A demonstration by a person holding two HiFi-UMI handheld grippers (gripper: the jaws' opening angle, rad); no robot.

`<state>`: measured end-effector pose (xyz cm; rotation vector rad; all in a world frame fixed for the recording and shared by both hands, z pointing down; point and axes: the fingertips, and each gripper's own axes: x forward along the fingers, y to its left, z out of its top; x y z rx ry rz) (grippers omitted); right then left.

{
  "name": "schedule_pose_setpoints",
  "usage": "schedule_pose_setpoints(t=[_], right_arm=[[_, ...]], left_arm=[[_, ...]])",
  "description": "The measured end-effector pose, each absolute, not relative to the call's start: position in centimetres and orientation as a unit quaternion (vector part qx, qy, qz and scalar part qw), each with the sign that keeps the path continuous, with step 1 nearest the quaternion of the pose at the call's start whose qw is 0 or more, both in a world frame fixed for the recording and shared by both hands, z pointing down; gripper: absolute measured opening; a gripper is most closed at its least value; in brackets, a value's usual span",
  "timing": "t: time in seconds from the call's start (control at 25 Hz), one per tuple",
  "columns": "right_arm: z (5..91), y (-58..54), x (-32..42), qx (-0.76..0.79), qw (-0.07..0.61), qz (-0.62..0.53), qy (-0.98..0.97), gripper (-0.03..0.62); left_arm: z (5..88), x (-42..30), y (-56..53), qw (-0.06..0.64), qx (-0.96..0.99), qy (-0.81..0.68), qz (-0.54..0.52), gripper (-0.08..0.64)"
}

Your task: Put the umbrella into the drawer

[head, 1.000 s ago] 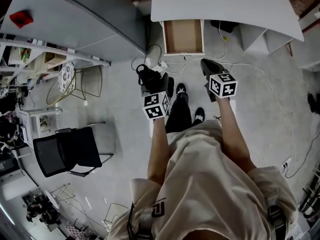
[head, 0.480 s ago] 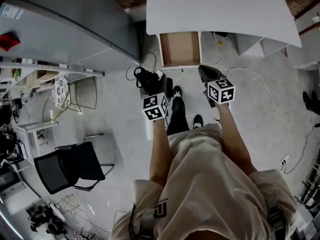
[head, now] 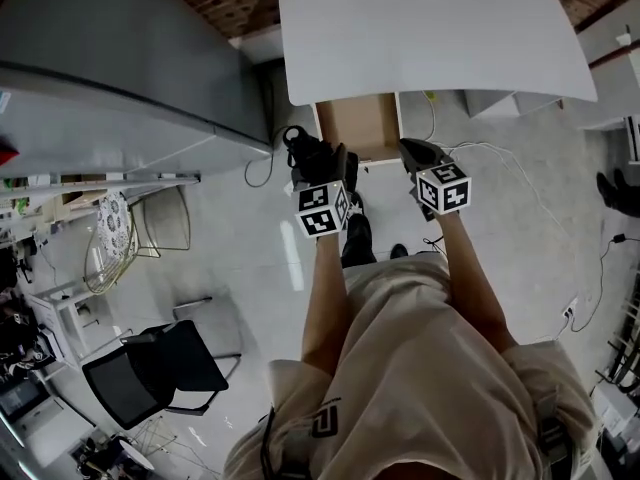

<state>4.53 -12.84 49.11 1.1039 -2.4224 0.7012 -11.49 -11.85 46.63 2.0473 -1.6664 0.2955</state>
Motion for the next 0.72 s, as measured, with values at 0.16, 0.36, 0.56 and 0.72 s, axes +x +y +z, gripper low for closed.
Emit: schedule_pose_setpoints(t=[0.16,0.36,0.56,0.72], right_arm=[[49.8,-15.6,3.2,0.411,0.189,0.258,-0.854,0.067],[50.7,-18.7,1.7,0.441,0.172,0.278,-0.836,0.067],[52.3,-20.7,1.8,0.479,0.155,0.3,-0.81,0.067],[53.9,-19.5,2.4,0.488,0.226,0.247,-0.806,0.069]], left_arm=[[46.7,-12.5,-15.5,0.236,0.764,-0.59,0.116,0.245],[47.8,-13.3,-19.1,0.234,0.787,-0.556,0.132,0.245],[51.2,-12.2,-20.5,0.252,0.812,-0.504,0.151,0.245],[54.1,-10.0,-18.9,0.263,0.835,-0.447,0.185,0.245]])
